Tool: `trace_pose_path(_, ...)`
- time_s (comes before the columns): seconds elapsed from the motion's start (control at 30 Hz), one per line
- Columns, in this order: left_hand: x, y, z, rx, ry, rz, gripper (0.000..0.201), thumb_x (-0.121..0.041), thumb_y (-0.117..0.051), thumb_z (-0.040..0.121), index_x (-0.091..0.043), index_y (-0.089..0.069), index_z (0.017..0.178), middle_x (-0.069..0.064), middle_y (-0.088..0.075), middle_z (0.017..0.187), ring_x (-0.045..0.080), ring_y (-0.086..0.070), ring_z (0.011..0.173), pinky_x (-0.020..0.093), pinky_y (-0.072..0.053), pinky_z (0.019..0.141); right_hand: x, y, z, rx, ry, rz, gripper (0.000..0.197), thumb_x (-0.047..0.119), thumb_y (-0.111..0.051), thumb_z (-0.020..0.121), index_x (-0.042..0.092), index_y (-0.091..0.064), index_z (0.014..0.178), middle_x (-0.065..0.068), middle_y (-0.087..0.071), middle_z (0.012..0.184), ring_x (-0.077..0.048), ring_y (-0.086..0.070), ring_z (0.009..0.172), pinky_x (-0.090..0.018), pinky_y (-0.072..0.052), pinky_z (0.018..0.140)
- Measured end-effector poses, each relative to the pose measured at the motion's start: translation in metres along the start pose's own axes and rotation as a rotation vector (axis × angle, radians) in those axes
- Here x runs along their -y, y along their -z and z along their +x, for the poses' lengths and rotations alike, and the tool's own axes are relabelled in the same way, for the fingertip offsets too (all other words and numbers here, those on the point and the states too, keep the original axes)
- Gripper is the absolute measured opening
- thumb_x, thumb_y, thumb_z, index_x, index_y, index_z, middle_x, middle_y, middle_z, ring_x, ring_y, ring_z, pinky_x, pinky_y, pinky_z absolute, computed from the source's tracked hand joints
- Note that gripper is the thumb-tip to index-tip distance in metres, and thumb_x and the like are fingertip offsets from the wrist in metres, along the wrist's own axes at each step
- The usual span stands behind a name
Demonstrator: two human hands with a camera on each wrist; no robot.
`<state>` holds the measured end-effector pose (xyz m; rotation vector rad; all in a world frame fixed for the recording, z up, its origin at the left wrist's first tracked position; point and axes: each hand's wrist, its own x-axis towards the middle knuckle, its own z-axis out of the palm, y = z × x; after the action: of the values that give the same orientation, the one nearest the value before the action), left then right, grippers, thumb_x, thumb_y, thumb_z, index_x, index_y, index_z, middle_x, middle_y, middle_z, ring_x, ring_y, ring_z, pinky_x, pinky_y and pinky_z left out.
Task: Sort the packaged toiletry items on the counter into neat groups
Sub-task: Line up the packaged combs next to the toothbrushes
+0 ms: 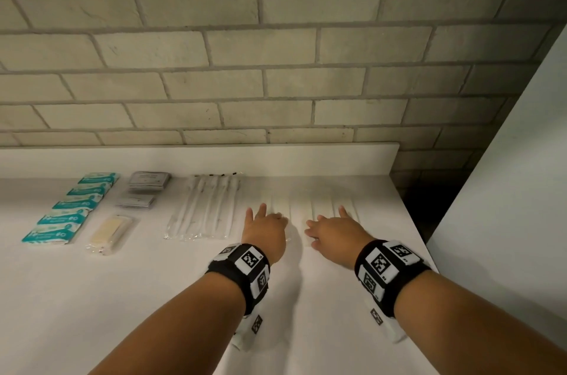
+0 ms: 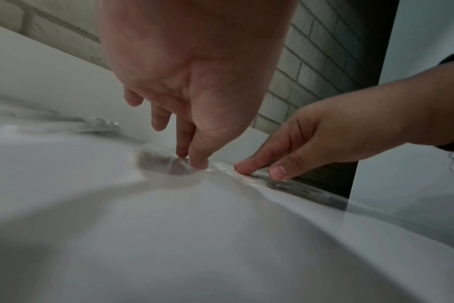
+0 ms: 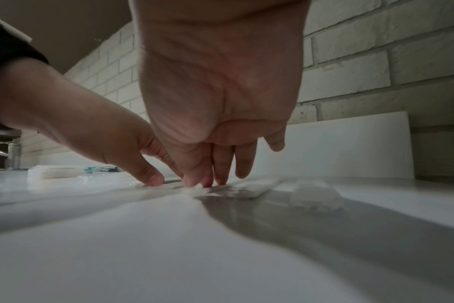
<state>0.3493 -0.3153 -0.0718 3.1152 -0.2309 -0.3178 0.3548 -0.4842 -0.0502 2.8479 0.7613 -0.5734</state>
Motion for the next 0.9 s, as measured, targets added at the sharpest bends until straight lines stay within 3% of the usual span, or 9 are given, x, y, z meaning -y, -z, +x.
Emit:
trace_pose_path(0.13,0.001,-0.004,-0.002,-0.004,-0.002,-0.043,0.052,-0.025,-0.037,0.099,-0.023,-0.027,0.150,-0.004,-0.023,0.159,0.025,-0.003,0.150,0.050,0.001,0.119,-0.001,0.000,-0.001,-0.013,-0.013,0.066,0.045,0.022,-0.031,0.102,0.022,-0.038,0.146,0.001,-0.027,0.158,-0.019,-0.029,0.143,-0.054,0.001,0.118)
trace_pose_path(0.23,0.011,0.000,-0.002,-0.014,0.038,-0.097,0.055,-0.015,-0.034,0.099,-0.016,-0.020,0.152,0.000,-0.017,0.160,0.022,-0.007,0.149,0.047,-0.001,0.119,0.006,0.003,-0.001,-0.074,-0.001,0.118,0.047,0.023,-0.034,0.102,0.020,-0.034,0.148,0.002,-0.024,0.159,-0.016,-0.025,0.145,-0.051,0.004,0.120)
trace_pose_path(0.47,0.024,-0.009,-0.012,0.099,0.042,0.004,0.062,-0.008,-0.032,0.094,-0.010,-0.013,0.152,0.003,-0.012,0.160,0.022,-0.021,0.143,0.050,-0.007,0.118,0.036,0.006,0.004,-0.005,0.063,-0.045,0.050,0.028,-0.031,0.102,0.017,-0.026,0.151,0.000,-0.021,0.160,-0.017,-0.026,0.143,-0.055,0.001,0.119)
trace_pose_path(0.77,0.022,-0.010,-0.017,0.088,0.051,-0.008,0.062,-0.010,-0.033,0.093,-0.011,-0.013,0.152,0.002,-0.012,0.159,0.024,-0.014,0.145,0.050,-0.005,0.118,0.041,0.008,0.001,-0.004,0.048,-0.065,0.049,0.027,-0.031,0.102,0.017,-0.026,0.150,0.000,-0.023,0.158,-0.018,-0.027,0.142,-0.056,-0.002,0.118)
trace_pose_path(0.9,0.020,-0.010,-0.019,0.069,0.049,-0.047,0.065,-0.009,-0.031,0.095,-0.013,-0.004,0.154,0.002,-0.001,0.162,0.029,0.001,0.149,0.050,0.000,0.118,0.037,0.003,-0.003,-0.091,0.024,0.047,0.050,0.028,-0.038,0.100,0.017,-0.029,0.148,0.000,-0.021,0.158,-0.018,-0.022,0.145,-0.056,-0.002,0.118)
